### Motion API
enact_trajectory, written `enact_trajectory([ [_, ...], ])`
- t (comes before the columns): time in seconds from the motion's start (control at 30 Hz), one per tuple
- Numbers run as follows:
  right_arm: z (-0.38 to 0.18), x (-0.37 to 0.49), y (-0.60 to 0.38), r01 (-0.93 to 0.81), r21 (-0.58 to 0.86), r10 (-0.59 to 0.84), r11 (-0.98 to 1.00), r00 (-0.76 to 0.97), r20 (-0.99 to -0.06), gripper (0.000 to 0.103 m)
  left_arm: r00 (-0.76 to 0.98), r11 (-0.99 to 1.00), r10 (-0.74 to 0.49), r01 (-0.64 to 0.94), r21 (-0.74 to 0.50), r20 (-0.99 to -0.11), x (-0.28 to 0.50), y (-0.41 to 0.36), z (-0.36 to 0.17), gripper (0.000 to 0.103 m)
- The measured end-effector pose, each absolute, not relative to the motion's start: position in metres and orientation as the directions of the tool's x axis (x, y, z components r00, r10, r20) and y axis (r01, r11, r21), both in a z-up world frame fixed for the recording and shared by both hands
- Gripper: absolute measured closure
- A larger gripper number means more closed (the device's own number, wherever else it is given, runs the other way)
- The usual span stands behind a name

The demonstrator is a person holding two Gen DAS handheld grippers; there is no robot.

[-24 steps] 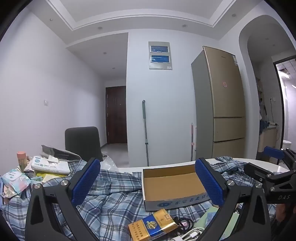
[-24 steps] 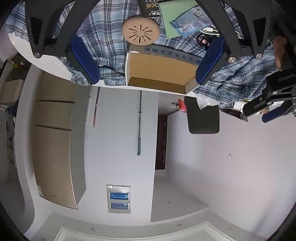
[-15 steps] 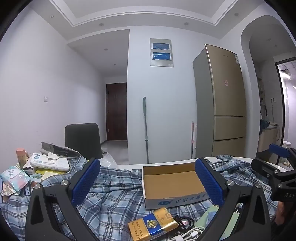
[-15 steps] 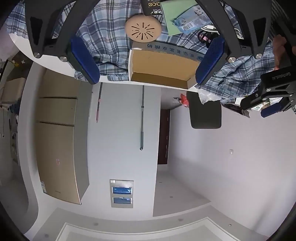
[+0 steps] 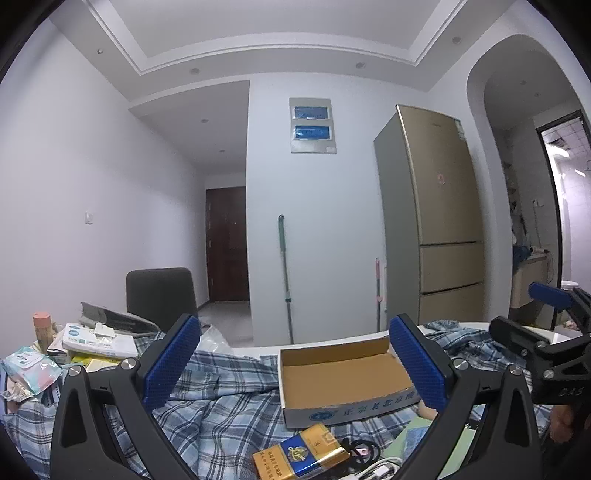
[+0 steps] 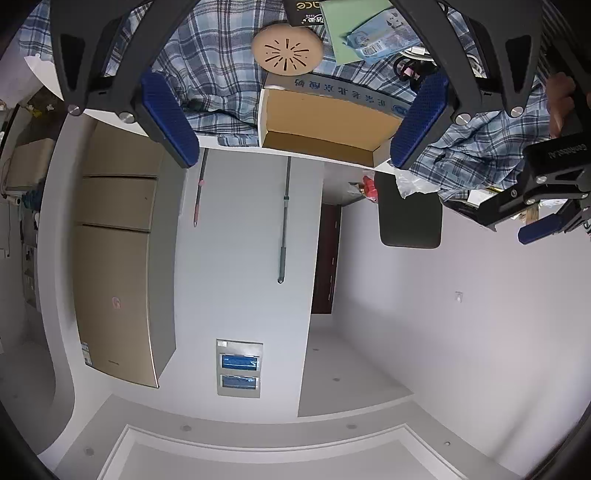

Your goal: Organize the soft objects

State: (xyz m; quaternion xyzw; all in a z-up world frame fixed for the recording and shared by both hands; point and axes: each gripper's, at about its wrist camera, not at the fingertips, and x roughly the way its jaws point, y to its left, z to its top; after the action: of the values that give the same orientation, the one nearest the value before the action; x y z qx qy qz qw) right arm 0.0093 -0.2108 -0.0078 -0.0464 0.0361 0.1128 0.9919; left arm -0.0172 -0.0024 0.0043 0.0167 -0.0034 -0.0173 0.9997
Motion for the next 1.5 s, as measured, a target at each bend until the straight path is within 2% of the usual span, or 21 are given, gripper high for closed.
enact_trajectory([
  [0.23, -0.008, 0.01, -0.21, -0.233, -0.091, 0.225, 0.968, 0.97, -0.091, 0.0, 0.999, 1.0, -0.018, 0.018, 0.011, 0.045, -0.025, 0.003, 0.008, 0.0],
  [0.6, -0.01, 0.015, -0.213, -0.223, -0.068, 0.215, 0.972, 0.97, -0.111, 0.0, 1.0, 1.0, 0.001, -0.001, -0.005, -0.007, -0.015, 0.008, 0.008, 0.0],
  [0.9, -0.008, 0.001, -0.204, -0.206, -0.125, 0.2, 0.971, 0.978, -0.054, 0.0, 1.0, 1.0, -0.011, 0.011, 0.007, -0.006, -0.014, 0.007, 0.006, 0.0],
  [1.3, -0.013, 0.023, -0.211, -0.205, -0.073, 0.192, 0.976, 0.969, -0.156, 0.0, 1.0, 1.0, 0.002, -0.002, 0.011, -0.012, -0.015, 0.006, 0.005, 0.0],
  [1.5, -0.012, 0.018, -0.214, -0.2, -0.063, 0.19, 0.978, 0.972, -0.135, 0.0, 0.999, 1.0, 0.0, 0.001, 0.015, -0.037, -0.009, 0.004, 0.004, 0.0],
])
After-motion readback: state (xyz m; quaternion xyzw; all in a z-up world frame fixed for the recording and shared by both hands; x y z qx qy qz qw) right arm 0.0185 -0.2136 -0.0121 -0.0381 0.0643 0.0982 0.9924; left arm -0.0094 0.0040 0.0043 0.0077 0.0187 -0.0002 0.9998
